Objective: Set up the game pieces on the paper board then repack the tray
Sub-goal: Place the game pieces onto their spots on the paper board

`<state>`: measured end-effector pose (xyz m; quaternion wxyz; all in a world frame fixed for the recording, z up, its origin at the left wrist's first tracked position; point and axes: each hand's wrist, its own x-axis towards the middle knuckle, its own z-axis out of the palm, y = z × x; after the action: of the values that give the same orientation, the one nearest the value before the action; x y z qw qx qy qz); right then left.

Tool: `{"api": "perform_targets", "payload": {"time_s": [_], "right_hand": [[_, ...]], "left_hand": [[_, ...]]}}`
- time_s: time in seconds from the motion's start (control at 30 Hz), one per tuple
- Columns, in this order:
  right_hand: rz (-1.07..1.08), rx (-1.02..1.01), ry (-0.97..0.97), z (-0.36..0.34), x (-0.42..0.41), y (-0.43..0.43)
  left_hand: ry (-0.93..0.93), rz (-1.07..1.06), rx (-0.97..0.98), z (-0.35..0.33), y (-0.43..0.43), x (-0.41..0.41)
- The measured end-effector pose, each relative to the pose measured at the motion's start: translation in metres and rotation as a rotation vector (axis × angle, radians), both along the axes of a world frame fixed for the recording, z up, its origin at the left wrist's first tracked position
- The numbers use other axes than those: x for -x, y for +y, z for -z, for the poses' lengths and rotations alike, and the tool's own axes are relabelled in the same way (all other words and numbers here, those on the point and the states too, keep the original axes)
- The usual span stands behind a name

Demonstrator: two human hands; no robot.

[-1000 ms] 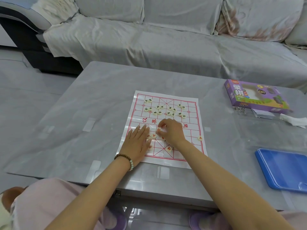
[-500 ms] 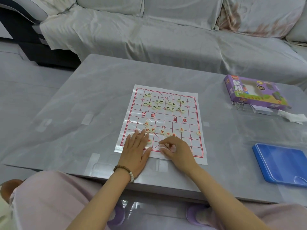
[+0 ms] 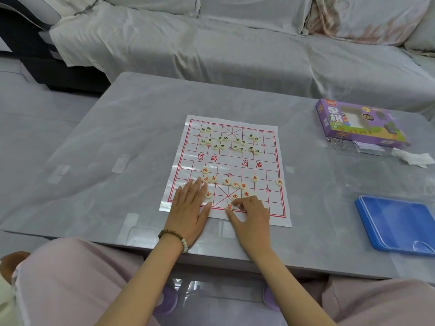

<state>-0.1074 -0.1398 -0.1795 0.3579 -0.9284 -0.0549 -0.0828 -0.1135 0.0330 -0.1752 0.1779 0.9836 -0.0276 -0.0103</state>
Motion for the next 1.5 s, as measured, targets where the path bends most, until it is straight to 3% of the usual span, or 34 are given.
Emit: {"api": "perform_targets", "payload": {"time_s": [0.13, 0.87, 1.03, 1.1, 1.3, 1.5], "right_hand": [[-0.078, -0.011, 0.000, -0.001, 0.004, -0.004], [-0.085, -0.028, 0.033, -0.005, 0.002, -0.003], [-0.070, -0.136, 0.066, -0.011, -0.004, -0.010], [-0.059, -0.078, 0.058, -0.018, -0.014, -0.018], [-0.274, 0.391, 0.091, -0.030, -0.036, -0.028], [-0.209, 0.300, 0.055, -0.027, -0.020, -0.036]], "left_hand": [[-0.001, -0.001, 0.014, 0.000, 0.001, 0.000], [-0.007, -0.011, 0.021, -0.001, 0.000, 0.001], [-0.027, 0.002, 0.025, -0.001, 0.000, 0.001], [-0.035, 0.008, 0.026, -0.001, 0.001, 0.001], [-0.142, 0.044, 0.076, -0.003, -0.004, 0.000], [-0.134, 0.126, 0.011, -0.003, -0.023, -0.001]]}}
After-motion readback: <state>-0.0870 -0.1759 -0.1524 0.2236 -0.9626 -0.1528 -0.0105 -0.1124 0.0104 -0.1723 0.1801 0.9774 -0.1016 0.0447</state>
